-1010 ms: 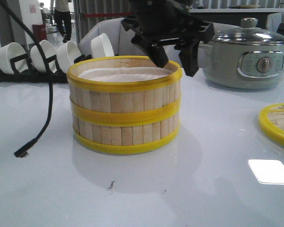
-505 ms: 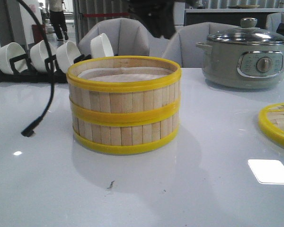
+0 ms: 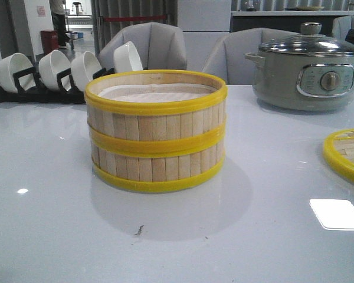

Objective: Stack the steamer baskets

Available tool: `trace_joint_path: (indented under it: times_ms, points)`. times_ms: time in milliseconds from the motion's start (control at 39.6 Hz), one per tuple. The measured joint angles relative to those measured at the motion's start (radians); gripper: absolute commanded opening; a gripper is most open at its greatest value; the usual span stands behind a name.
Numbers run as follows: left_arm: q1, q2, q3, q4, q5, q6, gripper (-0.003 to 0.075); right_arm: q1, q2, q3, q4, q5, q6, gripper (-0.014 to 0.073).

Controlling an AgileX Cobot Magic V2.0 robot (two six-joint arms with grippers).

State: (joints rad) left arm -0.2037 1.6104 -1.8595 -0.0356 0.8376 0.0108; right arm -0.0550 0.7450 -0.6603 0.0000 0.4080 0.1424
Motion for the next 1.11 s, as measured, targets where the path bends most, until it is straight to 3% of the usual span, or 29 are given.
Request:
trace_joint_path:
  times_ms: [227, 656, 858, 1111]
  points:
    - [0.089, -0.264, 0.328, 0.0, -0.056, 0.0, 0.0097, 0.0, 0.0, 0.0, 0.0, 0.0, 0.0, 0.0373]
    - [0.091, -0.819, 1.01, 0.009, -0.272, 0.0, 0.0097, 0.0, 0.0, 0.0, 0.0, 0.0, 0.0, 0.0373]
    - [0.091, -0.992, 1.194, 0.009, -0.287, 0.0, 0.0097, 0.007, 0.0, 0.0, 0.0, 0.016, 0.0, 0.0373]
    - [0.091, -1.093, 1.305, 0.009, -0.296, -0.026, 0.0097, 0.015, 0.0, 0.0, 0.0, 0.017, 0.0, 0.0373]
